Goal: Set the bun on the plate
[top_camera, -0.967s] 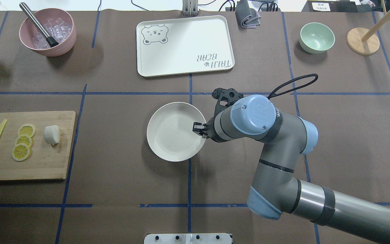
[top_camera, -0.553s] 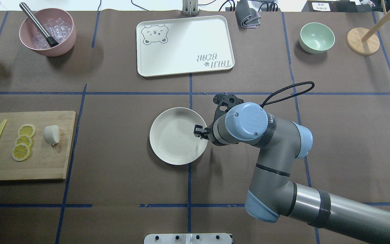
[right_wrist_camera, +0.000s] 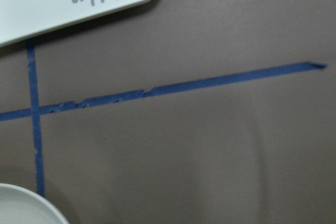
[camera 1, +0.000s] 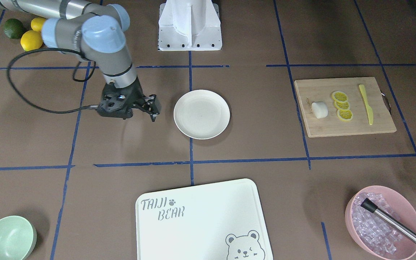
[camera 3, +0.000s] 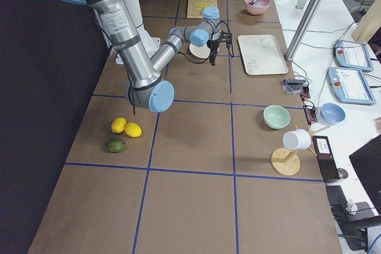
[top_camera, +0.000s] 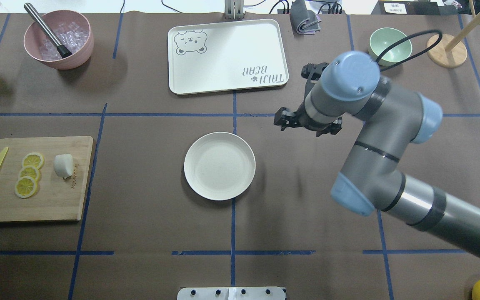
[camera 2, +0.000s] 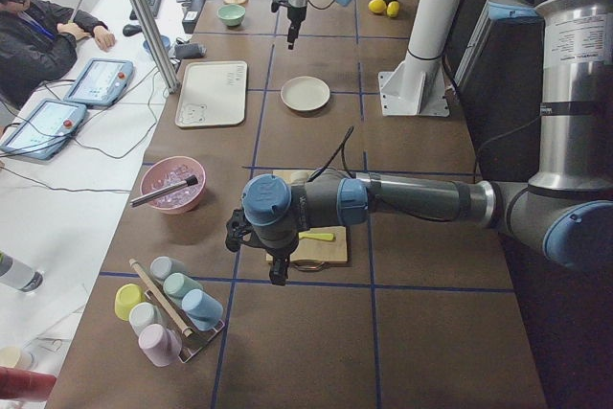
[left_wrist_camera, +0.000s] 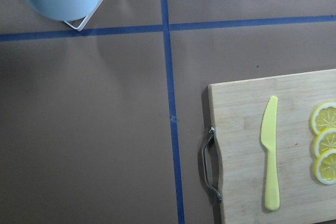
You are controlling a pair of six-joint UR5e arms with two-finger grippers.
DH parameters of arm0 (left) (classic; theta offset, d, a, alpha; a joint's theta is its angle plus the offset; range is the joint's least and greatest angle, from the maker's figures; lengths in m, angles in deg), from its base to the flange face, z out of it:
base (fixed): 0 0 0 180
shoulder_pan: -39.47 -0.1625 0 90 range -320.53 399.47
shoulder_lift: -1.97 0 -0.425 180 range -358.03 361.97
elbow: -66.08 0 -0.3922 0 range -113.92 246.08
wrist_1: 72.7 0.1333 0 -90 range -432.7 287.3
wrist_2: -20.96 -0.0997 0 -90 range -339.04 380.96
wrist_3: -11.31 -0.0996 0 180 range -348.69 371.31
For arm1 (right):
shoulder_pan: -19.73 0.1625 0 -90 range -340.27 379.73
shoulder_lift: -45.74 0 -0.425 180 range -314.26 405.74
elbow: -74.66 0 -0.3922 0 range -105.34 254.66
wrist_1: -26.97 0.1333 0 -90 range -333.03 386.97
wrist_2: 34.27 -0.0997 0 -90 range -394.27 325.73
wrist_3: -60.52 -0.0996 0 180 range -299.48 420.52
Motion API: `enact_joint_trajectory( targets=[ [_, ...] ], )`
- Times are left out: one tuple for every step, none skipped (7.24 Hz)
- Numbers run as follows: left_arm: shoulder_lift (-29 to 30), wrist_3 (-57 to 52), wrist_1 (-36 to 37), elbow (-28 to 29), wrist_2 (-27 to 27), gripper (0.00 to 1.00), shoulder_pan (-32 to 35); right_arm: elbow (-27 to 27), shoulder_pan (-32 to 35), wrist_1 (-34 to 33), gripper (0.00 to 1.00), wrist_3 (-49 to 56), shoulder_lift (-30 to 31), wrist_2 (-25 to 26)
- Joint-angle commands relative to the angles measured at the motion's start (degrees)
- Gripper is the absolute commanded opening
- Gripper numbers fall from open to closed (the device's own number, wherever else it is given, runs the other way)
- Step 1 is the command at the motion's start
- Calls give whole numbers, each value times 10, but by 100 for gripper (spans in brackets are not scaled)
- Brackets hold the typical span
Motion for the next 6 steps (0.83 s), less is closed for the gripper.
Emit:
enact_joint_trajectory(
  targets=[
    [3,0,-1,-11,-5,100,0,40,134,-47,100,244,85,-92],
    [6,1,-1,-11,-5,100,0,40,200,-47,100,361,133,-132],
    [8,4,0,-13,-6,100,0,38,259,-45,100,479,185,-161],
    [8,4,-4,-13,-4,100,0,36,312,-45,100,574,230,-180],
    [7,5,-21,-9,-4,100,0,36,360,-44,100,649,273,-190],
    [8,5,-34,-2,-4,100,0,39,398,-42,100,674,324,-212]
  ],
)
